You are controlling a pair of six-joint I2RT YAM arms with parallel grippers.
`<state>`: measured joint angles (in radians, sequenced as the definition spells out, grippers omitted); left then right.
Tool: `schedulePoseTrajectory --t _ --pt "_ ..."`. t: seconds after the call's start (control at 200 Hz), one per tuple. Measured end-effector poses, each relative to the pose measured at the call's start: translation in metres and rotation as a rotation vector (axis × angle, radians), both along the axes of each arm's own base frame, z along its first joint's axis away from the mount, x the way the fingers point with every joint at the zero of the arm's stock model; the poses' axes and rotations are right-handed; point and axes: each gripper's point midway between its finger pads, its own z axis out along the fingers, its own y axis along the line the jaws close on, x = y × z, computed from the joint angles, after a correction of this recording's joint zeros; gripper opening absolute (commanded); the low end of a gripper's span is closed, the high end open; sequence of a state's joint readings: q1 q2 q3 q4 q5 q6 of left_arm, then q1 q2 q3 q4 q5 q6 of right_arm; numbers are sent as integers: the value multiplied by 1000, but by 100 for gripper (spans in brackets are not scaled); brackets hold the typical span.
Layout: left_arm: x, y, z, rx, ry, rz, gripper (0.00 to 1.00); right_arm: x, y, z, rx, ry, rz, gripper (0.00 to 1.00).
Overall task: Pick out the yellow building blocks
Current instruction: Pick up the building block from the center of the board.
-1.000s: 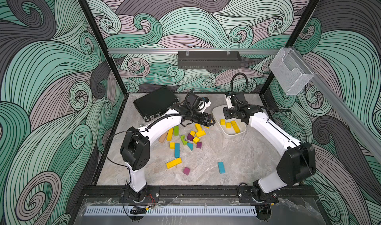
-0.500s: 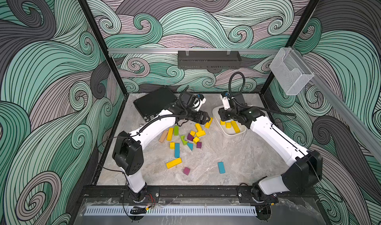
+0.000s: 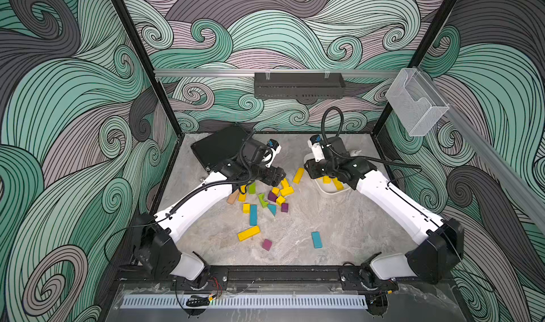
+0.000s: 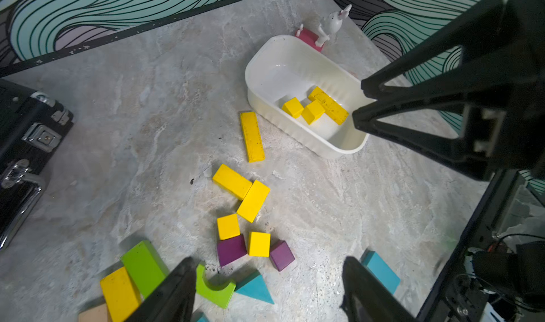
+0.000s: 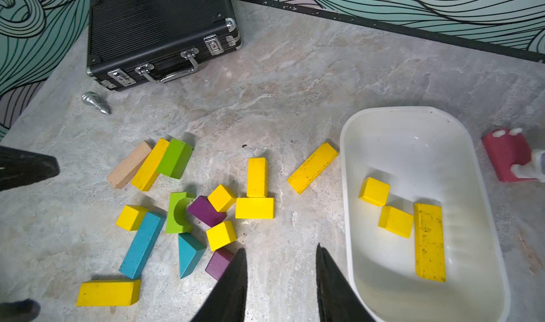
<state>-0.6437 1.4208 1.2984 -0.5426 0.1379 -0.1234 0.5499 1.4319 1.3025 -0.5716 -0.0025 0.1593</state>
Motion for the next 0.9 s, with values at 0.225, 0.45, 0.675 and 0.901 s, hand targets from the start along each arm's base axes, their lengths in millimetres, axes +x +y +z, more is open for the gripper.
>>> schedulePoseTrajectory --t 0.225,0.45,0.675,0.901 --pt "-23 28 -1 36 -18 31 77 -15 28 -5 20 22 64 39" --pt "-41 49 -18 73 -10 57 78 -32 56 -17 14 54 130 38" --pt "-48 61 -44 135 32 76 78 -49 74 -39 -10 100 176 38" --pt "-47 66 -49 156 29 93 78 -56 79 -72 -61 160 192 38"
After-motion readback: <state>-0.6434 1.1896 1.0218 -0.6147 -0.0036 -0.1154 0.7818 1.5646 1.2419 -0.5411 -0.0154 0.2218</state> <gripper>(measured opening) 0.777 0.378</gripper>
